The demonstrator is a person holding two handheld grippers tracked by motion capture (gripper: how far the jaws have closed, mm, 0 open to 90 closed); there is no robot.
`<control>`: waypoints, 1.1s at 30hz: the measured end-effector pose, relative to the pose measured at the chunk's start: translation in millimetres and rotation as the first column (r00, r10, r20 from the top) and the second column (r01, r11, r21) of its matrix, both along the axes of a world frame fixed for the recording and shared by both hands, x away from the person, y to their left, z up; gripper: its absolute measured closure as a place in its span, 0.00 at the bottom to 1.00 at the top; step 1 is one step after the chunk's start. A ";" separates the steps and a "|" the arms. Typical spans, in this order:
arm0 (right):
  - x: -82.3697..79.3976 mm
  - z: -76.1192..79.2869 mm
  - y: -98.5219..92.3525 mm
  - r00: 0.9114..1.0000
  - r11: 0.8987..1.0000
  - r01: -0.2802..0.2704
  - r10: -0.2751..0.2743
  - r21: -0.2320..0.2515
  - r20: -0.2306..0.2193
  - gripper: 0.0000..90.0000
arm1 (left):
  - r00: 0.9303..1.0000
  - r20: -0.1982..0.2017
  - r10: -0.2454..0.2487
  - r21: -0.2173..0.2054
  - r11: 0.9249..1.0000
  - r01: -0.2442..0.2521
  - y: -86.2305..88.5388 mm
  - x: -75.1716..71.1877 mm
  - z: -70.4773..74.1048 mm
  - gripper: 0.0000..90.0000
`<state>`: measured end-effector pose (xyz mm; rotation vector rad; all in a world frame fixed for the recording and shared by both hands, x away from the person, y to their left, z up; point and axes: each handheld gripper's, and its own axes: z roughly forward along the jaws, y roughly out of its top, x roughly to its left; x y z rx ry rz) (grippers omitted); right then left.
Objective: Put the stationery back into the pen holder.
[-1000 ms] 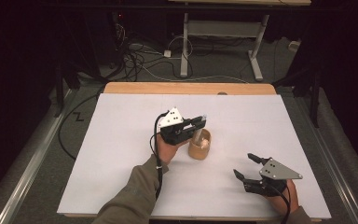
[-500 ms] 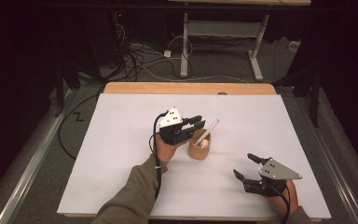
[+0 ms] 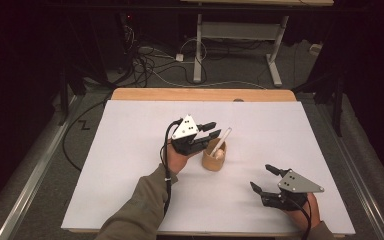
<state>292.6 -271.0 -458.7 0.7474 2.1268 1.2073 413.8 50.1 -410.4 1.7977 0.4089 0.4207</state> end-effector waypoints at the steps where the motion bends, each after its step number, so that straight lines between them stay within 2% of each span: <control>1: 0.0 0.0 0.0 1.000 1.000 0.000 0.000 -0.001 0.000 0.29 | 1.000 0.005 0.001 0.004 1.000 -0.001 0.2 -0.5 0.8 0.71; 14: 0.0 0.2 0.0 1.000 1.000 -0.002 0.002 -0.002 0.003 0.29 | 0.998 0.068 0.005 0.073 0.997 -0.009 -3.6 -7.9 10.1 0.48; 21: -0.2 0.1 0.0 1.000 1.000 -0.001 0.001 -0.004 0.002 0.29 | 0.993 0.088 0.078 0.085 0.993 -0.085 -5.6 -12.0 13.1 0.30; 27: -0.1 0.3 -0.3 1.000 1.000 -0.003 0.003 -0.004 0.006 0.29 | 0.991 0.107 0.085 0.109 0.989 -0.096 -6.7 -15.1 15.1 0.26; 33: -0.3 0.4 0.0 1.000 1.000 -0.005 0.005 -0.005 0.006 0.29 | 0.988 0.139 0.072 0.174 0.980 -0.096 -9.9 -20.1 16.5 0.24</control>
